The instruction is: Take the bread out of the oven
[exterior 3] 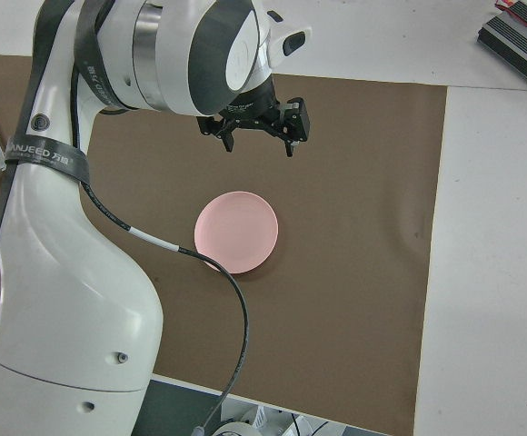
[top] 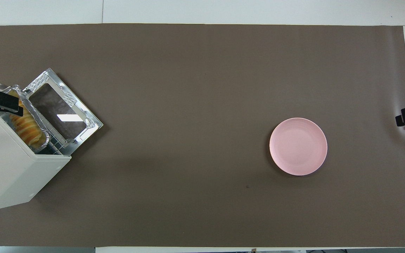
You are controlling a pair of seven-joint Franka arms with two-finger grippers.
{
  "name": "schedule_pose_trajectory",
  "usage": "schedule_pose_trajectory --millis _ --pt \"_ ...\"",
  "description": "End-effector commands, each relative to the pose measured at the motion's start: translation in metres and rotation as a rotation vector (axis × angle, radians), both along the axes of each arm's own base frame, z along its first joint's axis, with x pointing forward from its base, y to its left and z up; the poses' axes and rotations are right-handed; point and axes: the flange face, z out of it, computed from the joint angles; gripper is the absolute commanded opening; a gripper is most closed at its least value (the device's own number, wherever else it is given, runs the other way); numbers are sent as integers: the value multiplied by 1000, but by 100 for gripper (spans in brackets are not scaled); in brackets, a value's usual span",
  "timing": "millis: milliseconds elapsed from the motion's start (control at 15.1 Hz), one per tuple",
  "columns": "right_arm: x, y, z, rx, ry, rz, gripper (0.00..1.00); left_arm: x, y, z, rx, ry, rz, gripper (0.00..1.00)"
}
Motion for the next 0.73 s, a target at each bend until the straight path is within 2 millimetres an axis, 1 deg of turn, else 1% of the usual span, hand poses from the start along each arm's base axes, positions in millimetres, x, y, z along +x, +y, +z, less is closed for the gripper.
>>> schedule_pose_trajectory --millis 0,198,463,529,595,661 --pt "-5 -1 3 14 7 18 100 -5 -3 -1 -9 -14 -11 100" --pt "-6 -1 3 14 9 18 100 -6 -6 -1 -8 -9 -21 100" --pt "-6 -1 3 14 9 18 100 -6 -5 2 -5 -17 -3 100" --pt "-5 -1 3 14 7 18 100 -4 -2 2 -4 -31 36 100" --pt "-5 -1 3 14 7 18 100 1 2 3 -10 -64 116 100" --pt "-5 -1 3 14 7 18 100 8 1 -2 -13 -62 181 100"
